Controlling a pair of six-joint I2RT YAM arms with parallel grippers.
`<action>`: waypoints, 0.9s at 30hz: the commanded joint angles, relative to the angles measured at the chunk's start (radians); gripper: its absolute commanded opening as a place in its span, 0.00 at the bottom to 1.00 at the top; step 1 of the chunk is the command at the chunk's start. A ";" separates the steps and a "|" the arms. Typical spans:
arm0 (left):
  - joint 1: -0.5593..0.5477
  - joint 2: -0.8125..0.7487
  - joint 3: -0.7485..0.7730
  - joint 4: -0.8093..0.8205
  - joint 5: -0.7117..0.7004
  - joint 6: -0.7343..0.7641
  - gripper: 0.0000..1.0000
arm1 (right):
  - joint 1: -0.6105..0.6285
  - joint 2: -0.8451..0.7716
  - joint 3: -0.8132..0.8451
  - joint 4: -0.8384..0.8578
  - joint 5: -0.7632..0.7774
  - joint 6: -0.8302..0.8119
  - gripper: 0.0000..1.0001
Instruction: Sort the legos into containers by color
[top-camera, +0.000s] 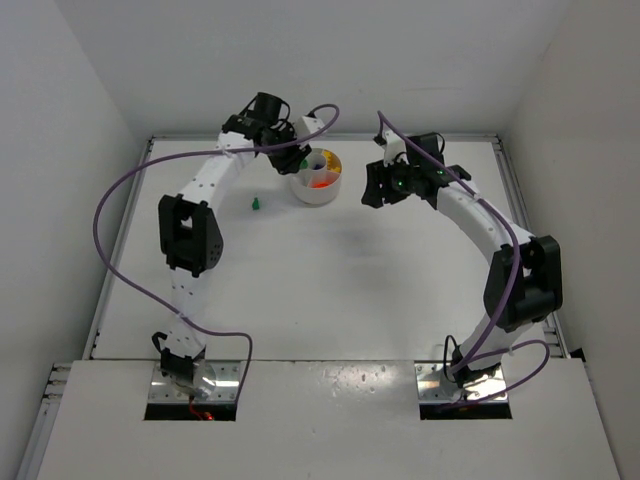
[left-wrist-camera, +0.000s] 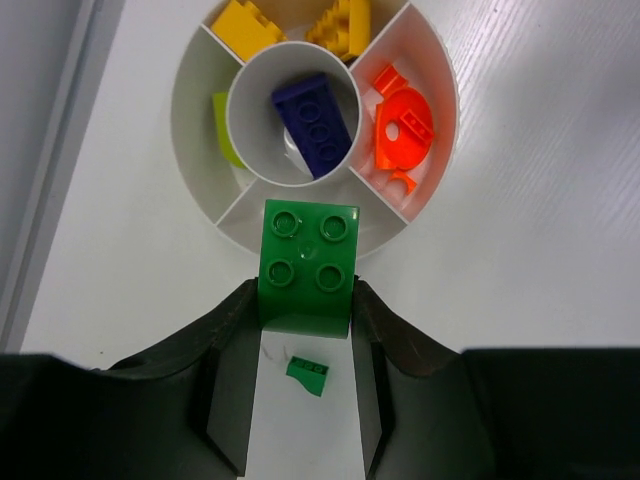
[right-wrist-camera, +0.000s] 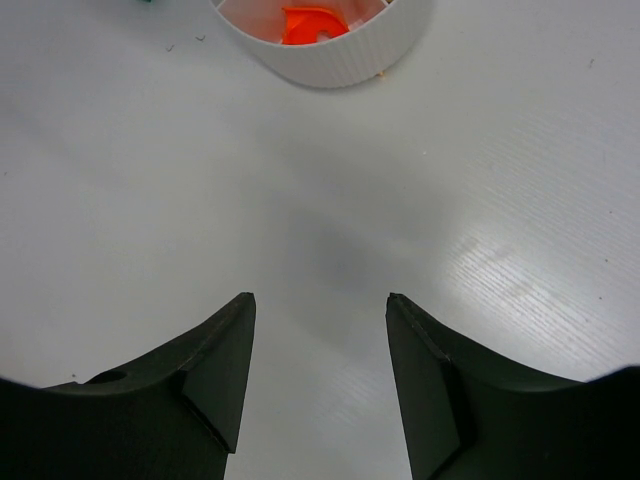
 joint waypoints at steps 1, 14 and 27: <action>-0.009 0.025 0.047 -0.022 -0.029 0.023 0.30 | -0.004 -0.041 0.000 0.037 -0.017 -0.012 0.56; -0.009 0.054 0.016 -0.031 -0.038 0.032 0.30 | -0.004 -0.041 -0.009 0.037 -0.017 -0.012 0.56; -0.009 0.115 0.067 -0.022 -0.060 0.014 0.33 | -0.004 -0.041 -0.009 0.037 -0.017 -0.012 0.56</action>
